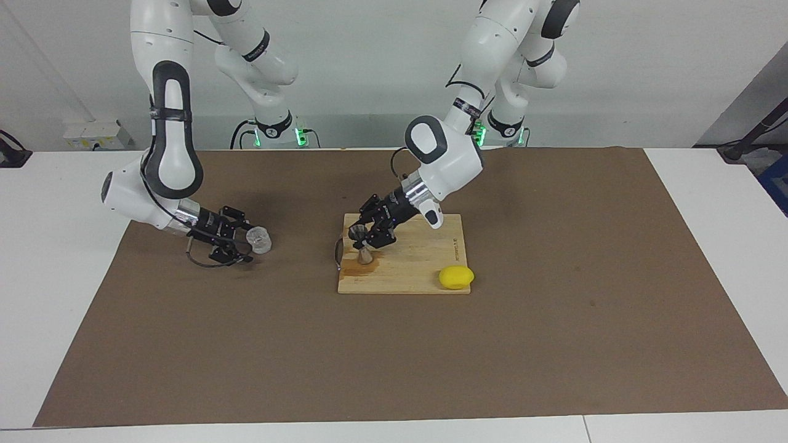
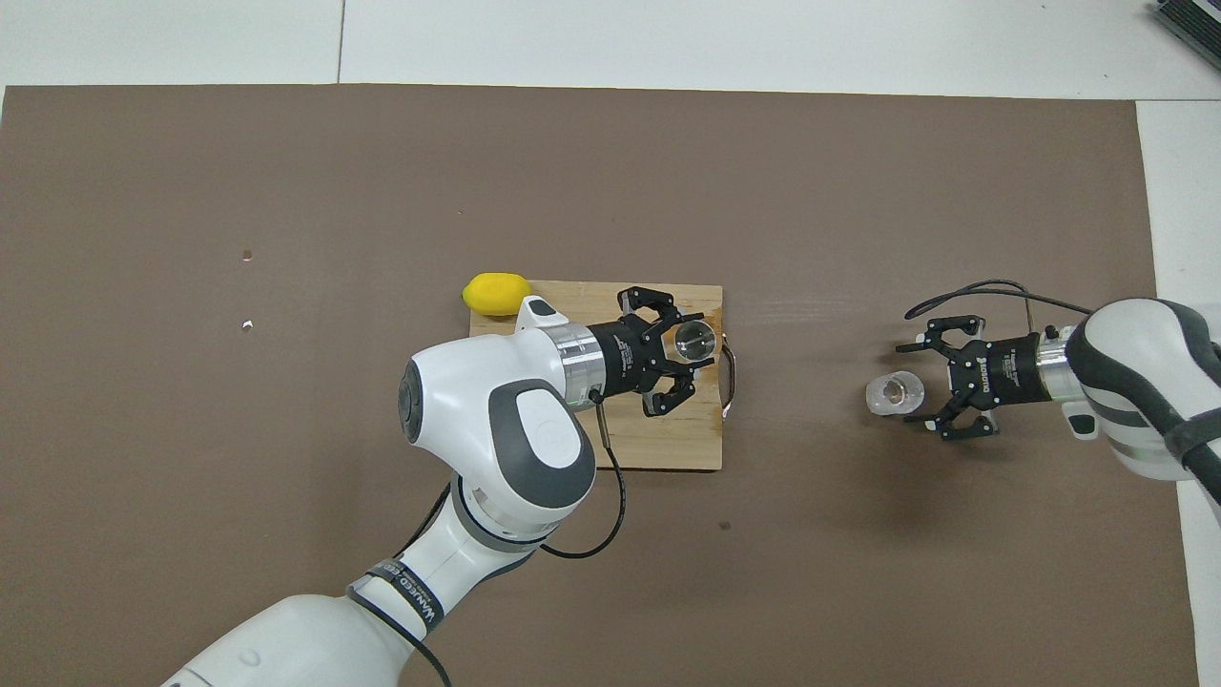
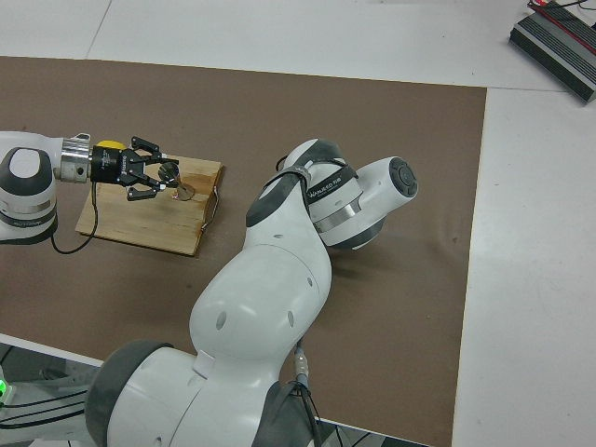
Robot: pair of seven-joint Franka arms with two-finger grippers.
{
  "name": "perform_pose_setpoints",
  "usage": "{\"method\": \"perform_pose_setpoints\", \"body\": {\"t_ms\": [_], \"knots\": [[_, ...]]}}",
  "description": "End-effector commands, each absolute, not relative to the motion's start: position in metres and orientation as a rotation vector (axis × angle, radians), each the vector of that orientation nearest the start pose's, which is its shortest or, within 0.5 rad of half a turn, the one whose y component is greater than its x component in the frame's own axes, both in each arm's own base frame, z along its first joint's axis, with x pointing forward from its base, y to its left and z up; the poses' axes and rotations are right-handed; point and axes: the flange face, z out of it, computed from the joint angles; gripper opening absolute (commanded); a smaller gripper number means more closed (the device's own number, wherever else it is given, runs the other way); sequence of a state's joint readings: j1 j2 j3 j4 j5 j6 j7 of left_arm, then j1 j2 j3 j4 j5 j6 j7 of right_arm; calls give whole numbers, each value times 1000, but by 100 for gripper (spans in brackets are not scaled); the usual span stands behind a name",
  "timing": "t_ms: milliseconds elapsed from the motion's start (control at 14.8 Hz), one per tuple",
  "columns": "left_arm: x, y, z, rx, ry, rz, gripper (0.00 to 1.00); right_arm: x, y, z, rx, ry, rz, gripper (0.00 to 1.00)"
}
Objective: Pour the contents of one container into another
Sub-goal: 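Lower the metal cup onto the board while the right gripper grasps the glass cup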
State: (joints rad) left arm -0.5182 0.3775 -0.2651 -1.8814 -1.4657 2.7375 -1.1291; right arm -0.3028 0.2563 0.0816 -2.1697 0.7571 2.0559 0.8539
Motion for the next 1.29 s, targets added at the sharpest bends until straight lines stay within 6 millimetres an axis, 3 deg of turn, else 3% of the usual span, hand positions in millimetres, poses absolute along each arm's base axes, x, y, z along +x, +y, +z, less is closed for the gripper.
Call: {"method": "perform_pose_setpoints", "body": {"t_ms": [0, 68, 136, 203, 610, 949, 1220], "knots": [[501, -422, 338, 1492, 1679, -659, 0, 515, -77, 258, -1816, 1796, 702, 95], [502, -421, 338, 1487, 1683, -661, 30, 516, -74, 258, -1825, 1785, 702, 91], [502, -421, 337, 1486, 1686, -662, 89, 516, -74, 258, -1816, 1779, 701, 89], [503, -420, 338, 1485, 1685, -662, 100, 516, -73, 258, -1794, 1780, 702, 88], [503, -417, 347, 1523, 1646, -690, 100, 514, -73, 259, -1782, 1764, 706, 68], [495, -397, 398, 1583, 1526, -772, 100, 514, -82, 264, -1737, 1772, 702, 0], [525, -348, 428, 1700, 1455, -743, 100, 521, -76, 284, -1754, 1756, 659, 0]]}}
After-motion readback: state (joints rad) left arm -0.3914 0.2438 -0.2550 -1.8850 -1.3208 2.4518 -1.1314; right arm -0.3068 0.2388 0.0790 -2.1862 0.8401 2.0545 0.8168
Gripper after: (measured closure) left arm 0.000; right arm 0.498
